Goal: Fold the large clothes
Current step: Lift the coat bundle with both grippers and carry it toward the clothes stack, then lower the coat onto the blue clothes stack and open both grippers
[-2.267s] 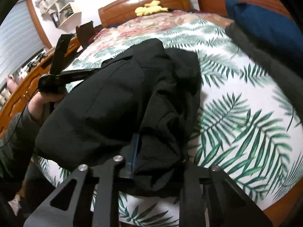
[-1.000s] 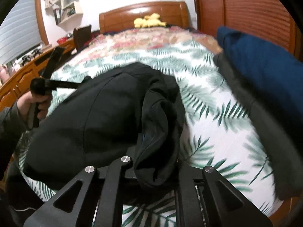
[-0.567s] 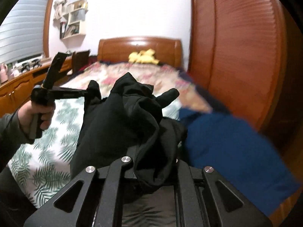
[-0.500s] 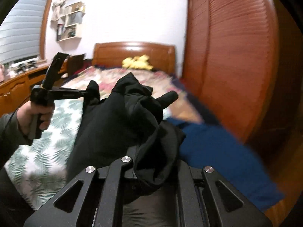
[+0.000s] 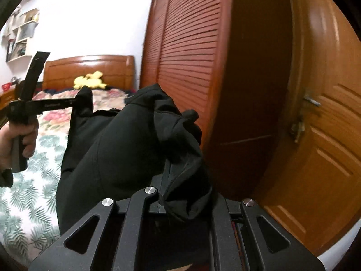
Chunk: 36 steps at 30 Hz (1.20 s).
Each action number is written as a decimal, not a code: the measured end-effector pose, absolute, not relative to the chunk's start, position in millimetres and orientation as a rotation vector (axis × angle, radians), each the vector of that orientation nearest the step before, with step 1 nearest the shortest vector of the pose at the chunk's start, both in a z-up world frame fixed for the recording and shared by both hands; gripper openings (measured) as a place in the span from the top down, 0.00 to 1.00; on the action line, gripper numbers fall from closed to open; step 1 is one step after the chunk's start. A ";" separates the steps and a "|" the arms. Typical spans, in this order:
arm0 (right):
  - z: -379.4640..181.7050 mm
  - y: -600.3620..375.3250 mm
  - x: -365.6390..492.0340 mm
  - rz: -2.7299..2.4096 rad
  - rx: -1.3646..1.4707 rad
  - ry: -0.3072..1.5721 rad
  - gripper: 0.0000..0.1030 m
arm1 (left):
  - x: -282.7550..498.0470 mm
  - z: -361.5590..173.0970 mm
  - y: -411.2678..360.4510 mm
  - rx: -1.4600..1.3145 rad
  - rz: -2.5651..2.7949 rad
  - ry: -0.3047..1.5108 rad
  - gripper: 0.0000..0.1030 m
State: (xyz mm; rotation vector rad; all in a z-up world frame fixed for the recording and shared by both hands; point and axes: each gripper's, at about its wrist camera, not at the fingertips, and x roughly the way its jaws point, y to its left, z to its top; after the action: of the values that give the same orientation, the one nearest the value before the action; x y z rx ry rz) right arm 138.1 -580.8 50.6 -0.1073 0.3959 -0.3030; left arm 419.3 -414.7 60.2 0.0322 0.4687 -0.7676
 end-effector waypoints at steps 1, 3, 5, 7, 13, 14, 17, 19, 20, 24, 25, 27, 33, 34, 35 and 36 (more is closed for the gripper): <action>49.4 -585.3 136.2 -0.316 -0.092 0.397 0.93 | 421.5 55.0 -421.7 0.061 -0.759 0.493 0.95; 42.9 -596.2 136.3 -0.336 -0.070 0.418 0.92 | 426.7 40.2 -433.0 0.103 -0.746 0.544 0.95; 26.7 -608.6 141.7 -0.382 -0.061 0.467 0.89 | 429.9 25.6 -433.5 0.126 -0.744 0.580 0.94; 3.9 -617.4 148.5 -0.394 -0.062 0.572 0.79 | 430.5 16.2 -431.5 0.123 -0.744 0.609 0.92; 8.6 -626.6 120.3 -0.461 -0.037 0.512 0.51 | 401.6 10.9 -414.1 0.190 -0.749 0.561 0.74; 14.2 -624.5 117.6 -0.465 -0.042 0.490 0.51 | 391.0 12.2 -407.9 0.203 -0.751 0.542 0.72; 32.4 -606.3 115.7 -0.423 -0.096 0.428 0.51 | 370.2 8.7 -390.2 0.214 -0.775 0.525 0.65; 39.7 -597.3 121.8 -0.427 -0.140 0.397 0.50 | 360.4 6.6 -378.9 0.203 -0.791 0.524 0.64; 44.9 -589.5 126.3 -0.416 -0.161 0.378 0.51 | 349.7 5.3 -371.8 0.195 -0.798 0.524 0.63; 55.9 -569.7 139.1 -0.350 -0.177 0.318 0.51 | 319.2 2.2 -353.2 0.186 -0.813 0.509 0.61; 56.3 -563.5 145.0 -0.291 -0.166 0.316 0.51 | 310.5 1.4 -348.6 0.181 -0.819 0.505 0.60; 48.9 -563.4 159.8 -0.224 -0.131 0.370 0.51 | 297.4 0.2 -341.6 0.173 -0.826 0.502 0.59; -4.8 -607.5 199.8 -0.279 -0.009 0.605 0.50 | 261.5 1.2 -322.7 0.155 -0.831 0.483 0.53; -16.5 -616.0 201.8 -0.291 0.020 0.647 0.50 | 255.9 2.5 -318.3 0.148 -0.827 0.479 0.51; -23.7 -621.3 204.2 -0.298 0.044 0.678 0.50 | 250.6 3.7 -313.4 0.141 -0.828 0.475 0.51; -31.1 -626.2 204.2 -0.309 0.062 0.693 0.51 | 246.7 4.6 -309.6 0.139 -0.826 0.472 0.51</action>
State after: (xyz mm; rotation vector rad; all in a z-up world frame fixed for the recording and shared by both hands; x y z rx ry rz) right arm 204.2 -626.2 -31.1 0.0624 0.6927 -0.3087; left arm 246.7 -309.6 4.6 0.1390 0.4724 -0.8255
